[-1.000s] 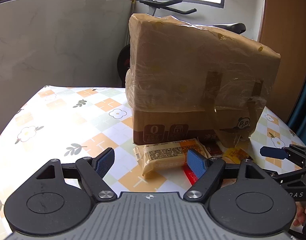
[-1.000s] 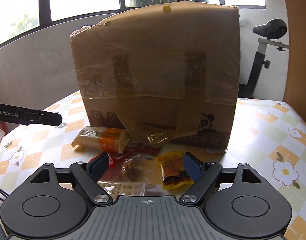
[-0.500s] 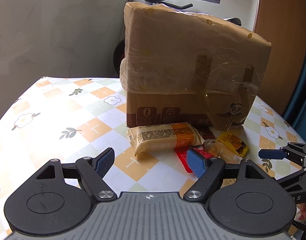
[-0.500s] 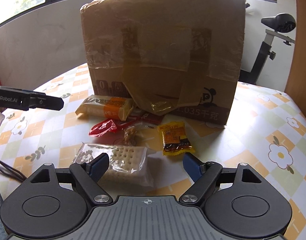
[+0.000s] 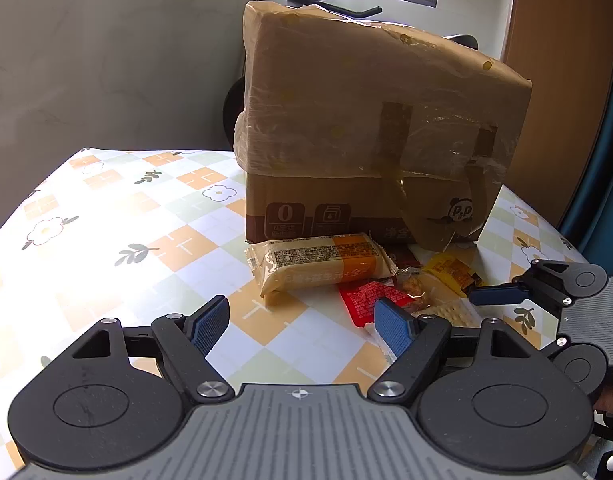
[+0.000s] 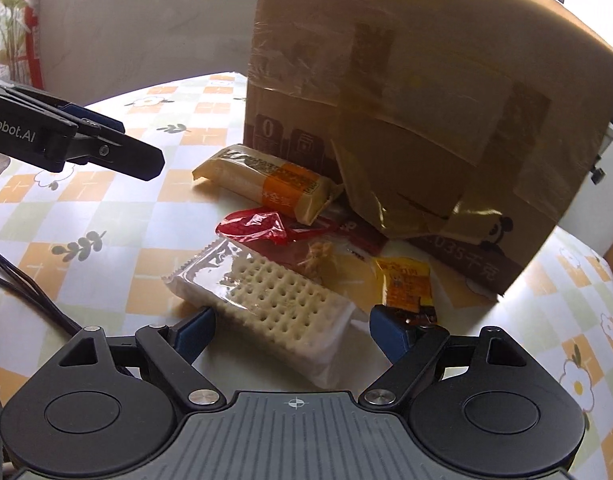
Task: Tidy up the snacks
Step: 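Lower the right tool onto the white cracker packet while the left tool approaches the orange wafer bar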
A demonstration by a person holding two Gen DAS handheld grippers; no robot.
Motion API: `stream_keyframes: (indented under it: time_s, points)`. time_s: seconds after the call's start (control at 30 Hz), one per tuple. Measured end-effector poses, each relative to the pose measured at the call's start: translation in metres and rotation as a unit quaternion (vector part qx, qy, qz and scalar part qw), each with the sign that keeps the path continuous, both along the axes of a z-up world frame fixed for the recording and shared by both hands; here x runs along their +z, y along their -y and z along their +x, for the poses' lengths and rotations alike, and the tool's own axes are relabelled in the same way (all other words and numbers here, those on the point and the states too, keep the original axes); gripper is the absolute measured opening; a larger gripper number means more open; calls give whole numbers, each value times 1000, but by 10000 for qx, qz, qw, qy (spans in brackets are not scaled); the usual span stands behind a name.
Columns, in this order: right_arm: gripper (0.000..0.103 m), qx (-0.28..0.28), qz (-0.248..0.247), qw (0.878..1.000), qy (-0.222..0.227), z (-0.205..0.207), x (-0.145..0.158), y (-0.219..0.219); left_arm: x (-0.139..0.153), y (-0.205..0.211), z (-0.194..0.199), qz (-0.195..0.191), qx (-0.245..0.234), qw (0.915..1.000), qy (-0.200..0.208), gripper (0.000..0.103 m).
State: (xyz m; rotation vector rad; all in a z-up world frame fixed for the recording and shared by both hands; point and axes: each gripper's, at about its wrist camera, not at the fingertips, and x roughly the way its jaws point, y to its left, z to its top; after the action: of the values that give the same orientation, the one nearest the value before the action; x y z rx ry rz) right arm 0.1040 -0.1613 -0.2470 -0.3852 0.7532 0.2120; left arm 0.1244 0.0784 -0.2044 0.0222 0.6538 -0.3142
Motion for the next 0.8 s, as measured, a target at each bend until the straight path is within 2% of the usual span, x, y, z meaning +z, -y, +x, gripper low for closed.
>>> stream_keyframes:
  time_s: [0.37, 0.53, 0.63, 0.8]
  points:
    - [87, 515, -243, 9983, -75, 21, -4, -9, -2, -1, 4, 1, 74, 10000, -52, 81]
    - [88, 489, 116, 9979, -400, 30, -4, -1, -3, 0, 5, 21, 106, 9999, -71, 81]
    - [85, 406, 394, 9970, -522, 30, -3, 5, -1, 0, 4, 2, 99, 9999, -60, 81]
    - [67, 245, 677, 9950, -696, 15, 8, 14, 1, -5, 3, -18, 117, 9999, -22, 81]
